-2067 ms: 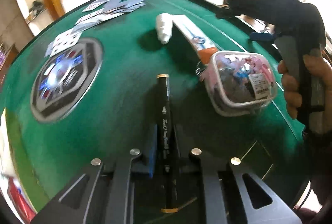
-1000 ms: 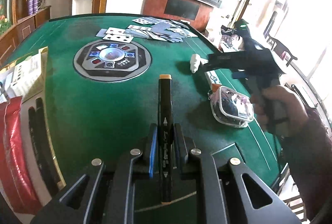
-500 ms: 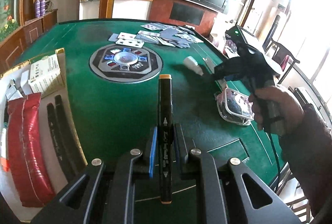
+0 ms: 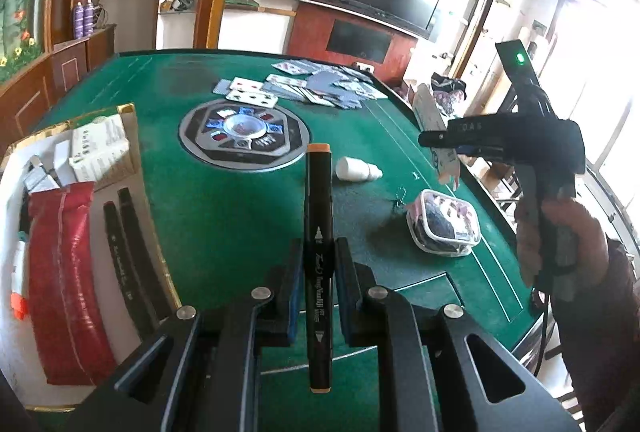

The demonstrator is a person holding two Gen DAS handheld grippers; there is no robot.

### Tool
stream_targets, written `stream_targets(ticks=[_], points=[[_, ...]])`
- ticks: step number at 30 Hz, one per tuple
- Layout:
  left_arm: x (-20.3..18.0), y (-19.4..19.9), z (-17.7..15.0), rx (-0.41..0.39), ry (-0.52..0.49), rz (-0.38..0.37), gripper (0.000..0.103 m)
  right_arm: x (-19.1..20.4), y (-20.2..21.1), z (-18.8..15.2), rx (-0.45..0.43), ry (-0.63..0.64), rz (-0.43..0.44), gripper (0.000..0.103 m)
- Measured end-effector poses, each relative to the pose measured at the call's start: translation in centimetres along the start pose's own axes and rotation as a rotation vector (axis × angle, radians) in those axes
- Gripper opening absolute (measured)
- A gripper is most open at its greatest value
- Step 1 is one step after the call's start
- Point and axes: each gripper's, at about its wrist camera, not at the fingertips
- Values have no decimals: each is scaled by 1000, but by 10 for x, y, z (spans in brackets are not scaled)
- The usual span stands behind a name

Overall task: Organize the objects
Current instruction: 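Carry the black marker with the left tool while the right tool carries the tube box to the tray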

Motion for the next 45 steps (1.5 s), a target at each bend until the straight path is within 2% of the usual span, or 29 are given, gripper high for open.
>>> stream_targets(ticks=[7,14,23,30,37,45], points=[[16,29,0,-51,30,21,14,36,15,-11,-2,37,126,23],[50,60,0,-100,87,67,15,94,27,-19,-7,125,219,23],[124,105,13,-182,151,255,15,168,21,-31,24,216,338,23],[179,106,19,-157,188,372,15,220,6,-42,72,270,419,23],[218,85,24,-109,208,418,15,261,-15,-60,142,321,458,24],[240,61,29,-44,204,466,15,293,-41,-79,214,354,447,24]])
Point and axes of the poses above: each gripper's, at about its wrist camera, not at the fingertips, and y roughly against the way its jaws point, x to its left, z to its top, and after that the axes turned 5 degrees about y, right-handed
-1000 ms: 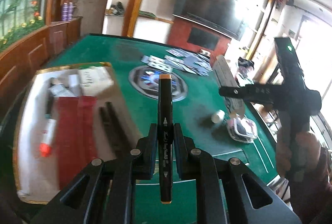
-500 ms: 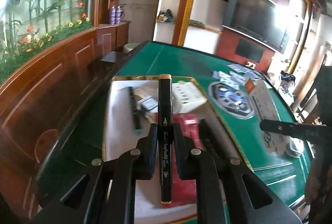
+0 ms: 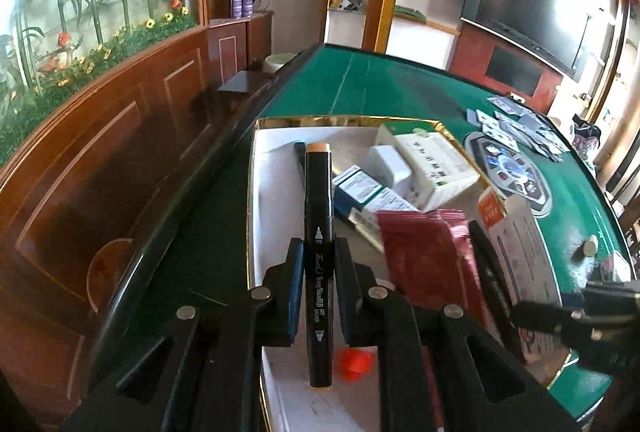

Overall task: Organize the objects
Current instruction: 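Carry the black marker with the left tool while the right tool carries the tube box to the tray, then open the left tool over the tray while the right tool releases the tube box there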

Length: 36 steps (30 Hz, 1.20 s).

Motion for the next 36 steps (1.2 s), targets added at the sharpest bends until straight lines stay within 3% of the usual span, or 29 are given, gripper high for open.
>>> stream_targets(ticks=[7,20,33,35,36], points=[[2,-10,0,6,-6,17,15,6,-23,-4,37,17,-57,24],[6,-8,-1,-6,5,-3,15,21,-28,-2,5,91,-207,24],[4,-6,0,-19,-7,2,15,20,-29,-2,12,78,-243,26],[4,-5,0,-21,-2,3,19,23,-30,-2,15,84,-239,26],[5,-4,0,-22,1,4,30,23,-30,-2,14,87,-242,26]])
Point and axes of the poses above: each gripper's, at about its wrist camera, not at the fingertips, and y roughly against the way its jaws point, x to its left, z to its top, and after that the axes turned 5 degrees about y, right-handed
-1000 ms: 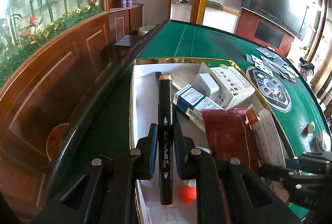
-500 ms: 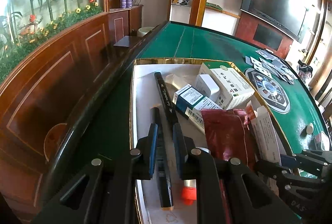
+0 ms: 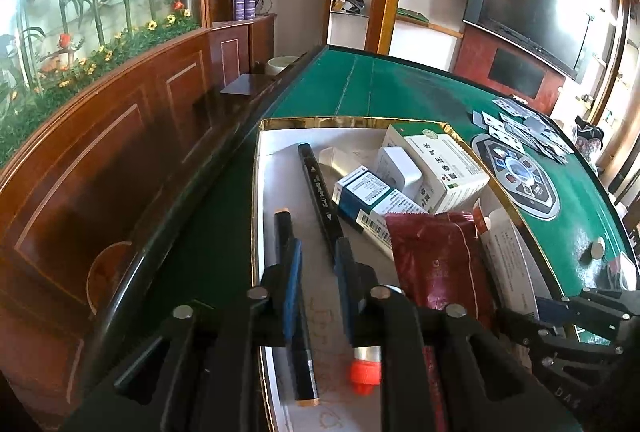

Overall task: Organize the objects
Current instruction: 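Open the left tool over the tray while the right tool releases the tube box there, then withdraw both tools from the tray toward the dropper bottle and cartoon box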

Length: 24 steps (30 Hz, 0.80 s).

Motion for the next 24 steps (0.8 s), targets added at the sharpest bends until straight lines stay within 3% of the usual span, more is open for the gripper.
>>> stream_targets(ticks=[3,6,8,13,19,24], points=[[-1,4,0,-15,0,18,56,0,0,0,-3,1,-8,27],[-4,11,1,-41,-8,31,72,-3,1,0,-5,-10,4,32],[-6,15,2,-50,-10,30,82,-7,4,-1,-13,-25,7,42],[-12,25,4,-66,-6,14,84,-12,14,-2,-47,-51,62,70],[-17,52,5,-96,41,-46,87,-20,43,-5,-135,-49,55,83],[-37,75,9,-103,41,-153,94,-61,63,-16,-174,-125,27,90]])
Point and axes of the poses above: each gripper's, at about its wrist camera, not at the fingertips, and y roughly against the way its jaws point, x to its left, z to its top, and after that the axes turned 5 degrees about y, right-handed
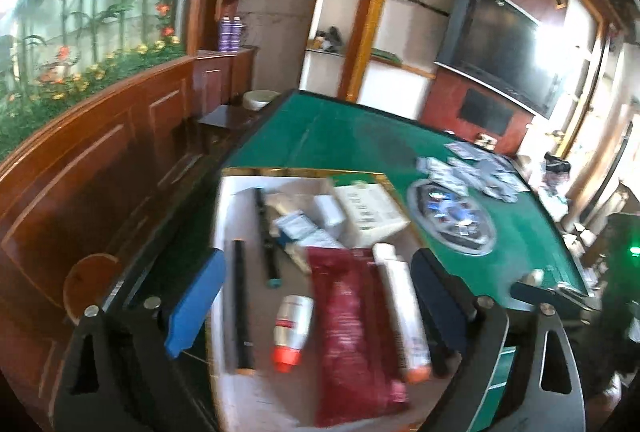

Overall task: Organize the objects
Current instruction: 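Withdraw both tools from the tray toward the dropper bottle and cartoon box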

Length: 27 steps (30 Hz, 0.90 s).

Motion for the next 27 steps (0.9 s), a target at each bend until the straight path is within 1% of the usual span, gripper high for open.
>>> stream_targets(ticks=[2,4,6,10,12,17,20,22,26,27], points=[[-19,0,0,33,-29,-66,94,-25,9,-4,-9,-42,-22,91],[-39,0,-3,57,-72,-117,94,-49,19,-8,-16,-79,-44,91],[-66,-1,-8,79,-135,-168,94,-74,30,-12,-26,-113,-62,92],[-115,-9,-21,119,-234,-236,94,-134,58,-23,-79,-205,-131,94],[-136,-18,-27,153,-262,-260,94,-171,71,-31,-109,-280,-166,94],[-193,-51,-47,256,-296,-323,94,-252,92,-55,-173,-473,-212,94],[-220,-71,-59,290,-339,-324,94,-285,94,-68,-196,-537,-218,94],[-245,-87,-72,307,-409,-367,94,-300,95,-75,-209,-566,-214,94],[-281,-112,-95,322,-562,-381,94,-322,97,-90,-257,-607,-204,94],[-292,-119,-102,329,-608,-373,94,-325,97,-93,-257,-619,-203,94]])
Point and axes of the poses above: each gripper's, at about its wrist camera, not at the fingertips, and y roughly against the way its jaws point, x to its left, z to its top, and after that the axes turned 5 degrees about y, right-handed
